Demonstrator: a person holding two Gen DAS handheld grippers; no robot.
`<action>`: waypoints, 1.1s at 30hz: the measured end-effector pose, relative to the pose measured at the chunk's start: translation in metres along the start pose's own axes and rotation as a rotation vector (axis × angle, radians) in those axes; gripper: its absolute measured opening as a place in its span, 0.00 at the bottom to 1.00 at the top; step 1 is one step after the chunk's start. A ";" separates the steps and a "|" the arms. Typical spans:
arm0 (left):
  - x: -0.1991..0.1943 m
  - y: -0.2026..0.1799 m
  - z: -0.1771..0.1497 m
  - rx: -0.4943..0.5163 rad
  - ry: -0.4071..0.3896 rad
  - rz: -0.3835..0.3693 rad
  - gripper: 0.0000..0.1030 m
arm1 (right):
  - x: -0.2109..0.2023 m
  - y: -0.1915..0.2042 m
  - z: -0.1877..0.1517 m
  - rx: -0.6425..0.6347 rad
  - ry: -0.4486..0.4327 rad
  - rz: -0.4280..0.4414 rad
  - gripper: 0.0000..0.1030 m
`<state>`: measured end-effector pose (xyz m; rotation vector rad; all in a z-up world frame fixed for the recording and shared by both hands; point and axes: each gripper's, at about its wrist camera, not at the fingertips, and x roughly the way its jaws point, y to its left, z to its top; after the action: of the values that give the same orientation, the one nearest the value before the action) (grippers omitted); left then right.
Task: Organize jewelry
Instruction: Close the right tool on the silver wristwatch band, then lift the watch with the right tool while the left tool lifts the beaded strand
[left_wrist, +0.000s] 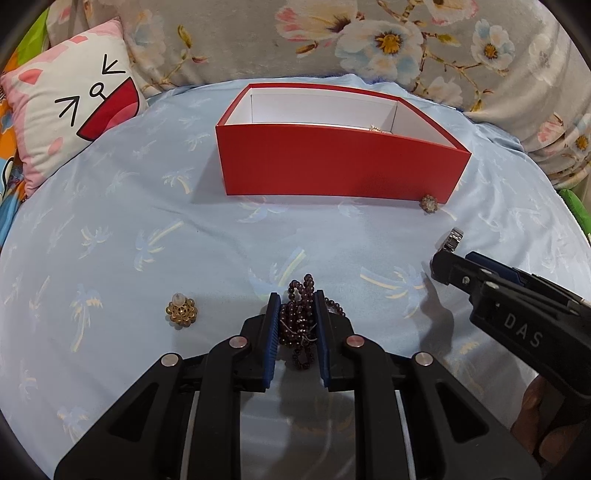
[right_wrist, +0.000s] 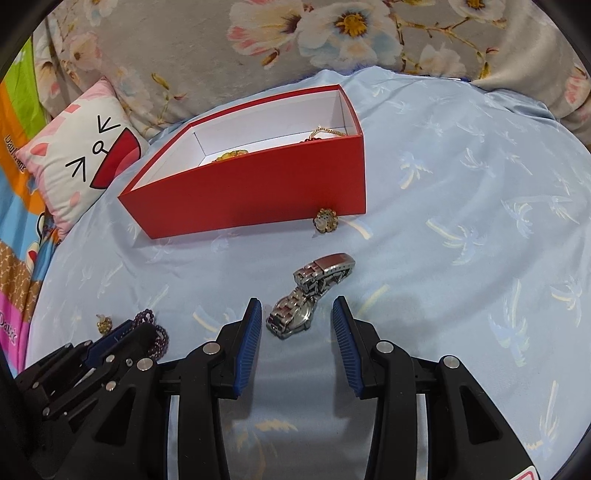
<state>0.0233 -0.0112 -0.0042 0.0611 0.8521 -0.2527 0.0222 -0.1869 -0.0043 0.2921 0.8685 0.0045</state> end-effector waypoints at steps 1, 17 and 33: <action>0.000 0.001 0.000 0.000 0.000 0.000 0.17 | 0.001 -0.001 0.001 0.006 0.001 0.000 0.39; 0.007 0.001 0.009 -0.015 -0.002 0.001 0.19 | 0.010 -0.002 0.009 0.015 -0.009 -0.073 0.18; 0.009 0.000 0.010 -0.018 -0.003 -0.001 0.19 | -0.016 -0.012 -0.020 0.030 -0.004 -0.017 0.15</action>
<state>0.0365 -0.0141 -0.0040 0.0436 0.8518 -0.2464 -0.0046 -0.1958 -0.0073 0.3126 0.8681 -0.0248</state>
